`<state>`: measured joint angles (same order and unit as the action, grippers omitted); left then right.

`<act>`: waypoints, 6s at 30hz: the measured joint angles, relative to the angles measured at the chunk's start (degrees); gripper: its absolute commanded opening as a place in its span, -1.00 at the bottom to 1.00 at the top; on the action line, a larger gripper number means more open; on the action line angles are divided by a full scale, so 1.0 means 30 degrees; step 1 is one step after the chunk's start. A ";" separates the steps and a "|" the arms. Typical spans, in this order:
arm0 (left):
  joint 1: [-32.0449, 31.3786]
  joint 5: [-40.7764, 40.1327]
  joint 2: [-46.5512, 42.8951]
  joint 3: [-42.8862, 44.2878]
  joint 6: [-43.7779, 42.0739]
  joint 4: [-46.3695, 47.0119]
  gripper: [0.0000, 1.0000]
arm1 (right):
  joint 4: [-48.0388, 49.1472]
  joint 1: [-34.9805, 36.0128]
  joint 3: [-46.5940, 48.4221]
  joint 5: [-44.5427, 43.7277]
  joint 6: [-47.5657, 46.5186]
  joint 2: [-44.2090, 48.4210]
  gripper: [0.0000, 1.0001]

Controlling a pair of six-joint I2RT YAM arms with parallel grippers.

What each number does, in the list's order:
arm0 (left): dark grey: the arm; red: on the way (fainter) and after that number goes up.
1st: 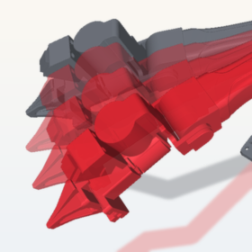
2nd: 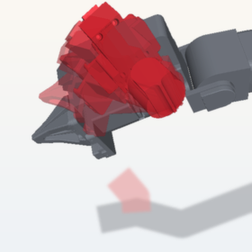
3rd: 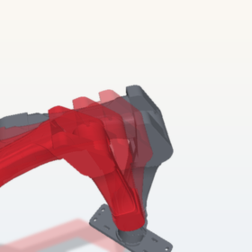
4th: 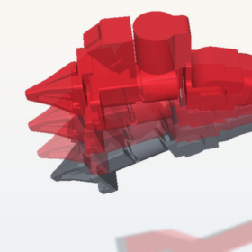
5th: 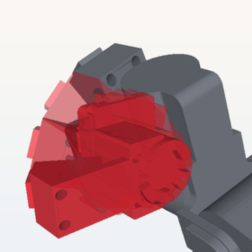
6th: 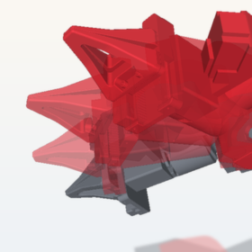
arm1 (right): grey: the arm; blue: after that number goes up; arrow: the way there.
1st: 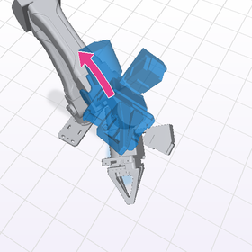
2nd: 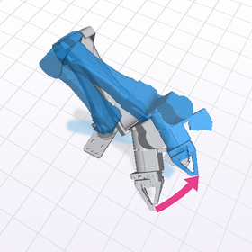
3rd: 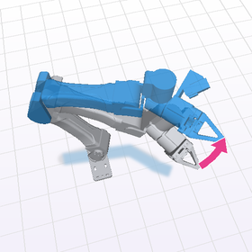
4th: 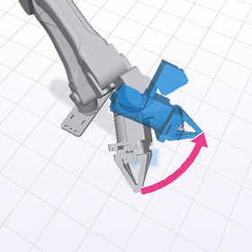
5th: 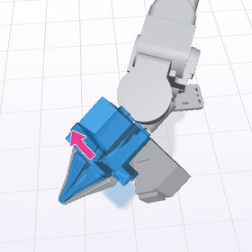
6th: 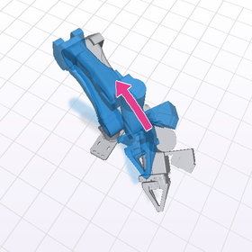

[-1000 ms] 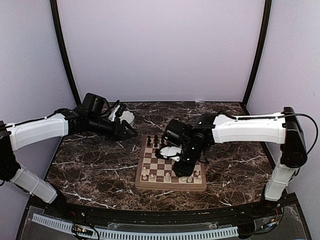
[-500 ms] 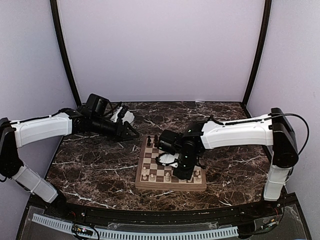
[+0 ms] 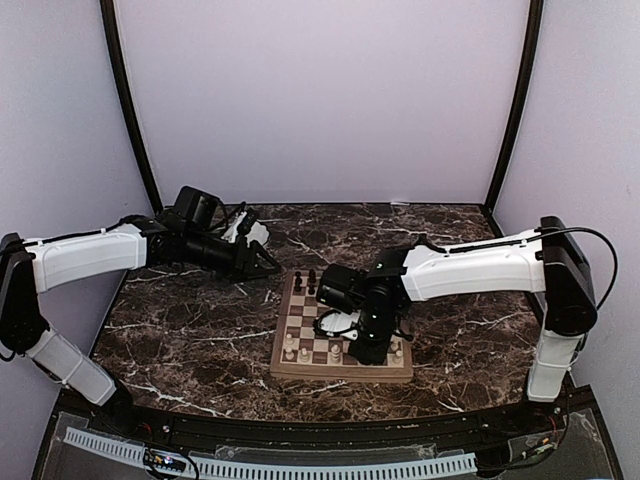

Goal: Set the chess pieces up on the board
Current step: Pick up the king from the chessboard, then pass from the right arm to the left, then pass from the left arm to the right

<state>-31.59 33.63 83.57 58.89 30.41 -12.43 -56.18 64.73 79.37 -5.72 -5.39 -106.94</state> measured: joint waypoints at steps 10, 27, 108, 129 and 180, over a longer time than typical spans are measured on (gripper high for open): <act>0.0000 0.0000 0.0000 0.0000 0.0226 0.0175 0.00 | 0.0007 -0.0015 -0.0240 -0.0699 0.0007 0.0000 -0.34; 0.0000 0.0015 0.0000 0.0000 0.0517 0.0546 0.00 | 0.0022 -0.0022 -0.0189 -0.0787 0.0036 -0.0335 -0.39; -0.3796 0.2149 0.3468 0.4503 -0.0656 1.2247 -0.22 | 1.5715 -0.7614 0.2127 1.1817 1.1336 0.5807 -0.84; -0.3810 -0.0291 0.3439 0.4874 -0.4211 0.8451 -0.86 | 0.8852 -0.7868 0.7519 1.1941 0.9209 0.4663 -0.13; -0.4444 -0.4240 0.0328 0.2208 -0.8415 0.2667 0.24 | 0.4816 -0.6586 0.3497 0.9865 0.6105 0.4452 -0.88</act>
<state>-44.93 20.91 84.55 65.52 5.17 -4.43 -41.74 44.97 89.86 23.88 12.93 -93.58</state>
